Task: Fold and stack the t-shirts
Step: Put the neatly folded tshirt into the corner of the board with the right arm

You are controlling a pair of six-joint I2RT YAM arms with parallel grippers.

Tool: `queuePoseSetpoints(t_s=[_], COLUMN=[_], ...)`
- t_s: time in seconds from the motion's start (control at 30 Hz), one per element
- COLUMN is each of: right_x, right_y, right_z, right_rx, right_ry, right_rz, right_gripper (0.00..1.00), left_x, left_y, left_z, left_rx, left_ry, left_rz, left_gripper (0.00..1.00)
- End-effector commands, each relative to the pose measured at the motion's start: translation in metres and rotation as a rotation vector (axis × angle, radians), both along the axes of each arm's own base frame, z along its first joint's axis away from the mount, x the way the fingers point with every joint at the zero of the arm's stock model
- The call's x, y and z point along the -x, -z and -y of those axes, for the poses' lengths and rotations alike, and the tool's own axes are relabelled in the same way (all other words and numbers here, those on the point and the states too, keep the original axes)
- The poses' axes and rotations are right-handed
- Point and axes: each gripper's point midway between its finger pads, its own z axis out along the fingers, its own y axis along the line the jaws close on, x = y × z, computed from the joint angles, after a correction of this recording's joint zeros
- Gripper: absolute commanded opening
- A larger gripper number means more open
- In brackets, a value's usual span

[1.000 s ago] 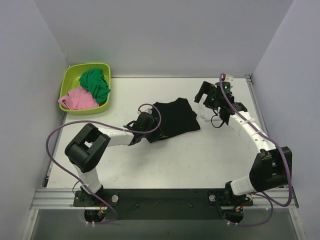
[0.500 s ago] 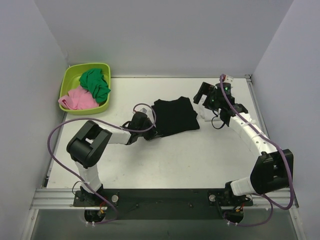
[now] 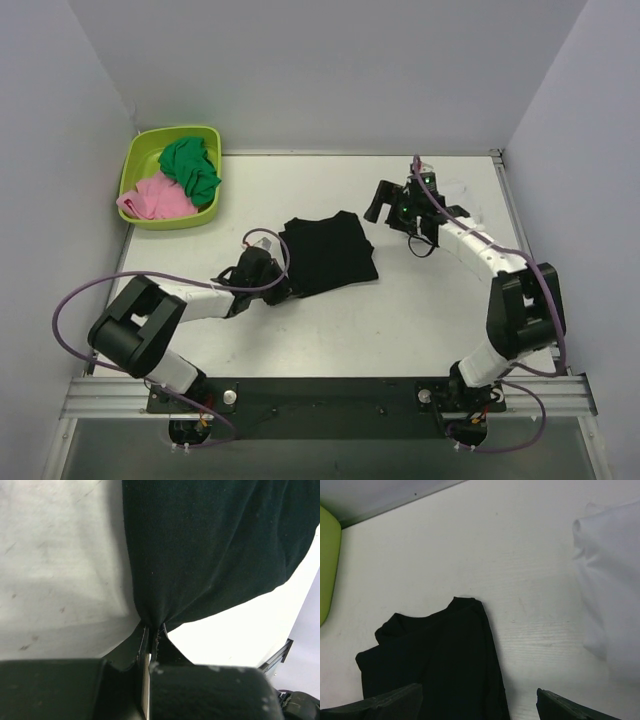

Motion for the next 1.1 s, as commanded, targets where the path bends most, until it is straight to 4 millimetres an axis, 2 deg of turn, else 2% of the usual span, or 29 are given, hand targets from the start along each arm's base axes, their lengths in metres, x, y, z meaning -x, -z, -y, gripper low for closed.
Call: queuePoseSetpoints(t_s=[0.0, 0.13, 0.17, 0.23, 0.27, 0.47, 0.53, 0.8, 0.97, 1.07], right_x=[-0.001, -0.005, -0.007, -0.011, -0.012, -0.023, -0.027, -0.026, -0.019, -0.016], right_y=[0.027, 0.056, 0.068, 0.072, 0.081, 0.091, 0.089, 0.101, 0.107, 0.110], right_z=[-0.038, -0.054, -0.058, -0.066, -0.068, -0.081, -0.086, -0.109, -0.116, -0.117], right_rx=[-0.039, -0.038, -0.036, -0.034, -0.030, -0.019, -0.024, -0.011, -0.007, -0.005], right_ry=[-0.123, -0.162, -0.168, -0.182, -0.186, -0.206, -0.213, -0.255, -0.273, -0.279], right_rz=[-0.061, -0.115, -0.137, -0.140, -0.153, -0.162, -0.159, -0.186, -0.203, -0.213], right_gripper=[1.00, 1.00, 1.00, 1.00, 1.00, 1.00, 1.00, 0.99, 0.91, 0.83], left_x=[0.030, 0.035, 0.036, 0.037, 0.038, 0.042, 0.041, 0.041, 0.041, 0.041], left_y=[0.024, 0.021, 0.021, 0.022, 0.021, 0.022, 0.021, 0.020, 0.022, 0.023], left_z=[-0.029, -0.034, -0.035, -0.037, -0.037, -0.040, -0.042, -0.047, -0.052, -0.054], left_rx=[-0.117, -0.114, -0.116, -0.118, -0.114, -0.109, -0.110, -0.107, -0.109, -0.103], left_ry=[0.006, 0.001, 0.004, 0.002, 0.006, 0.010, 0.007, 0.006, -0.004, -0.008], left_rz=[-0.080, -0.073, -0.073, -0.077, -0.079, -0.081, -0.081, -0.083, -0.085, -0.090], left_gripper=[0.00, 0.00, 0.00, 0.00, 0.00, 0.00, 0.00, 0.00, 0.00, 0.00])
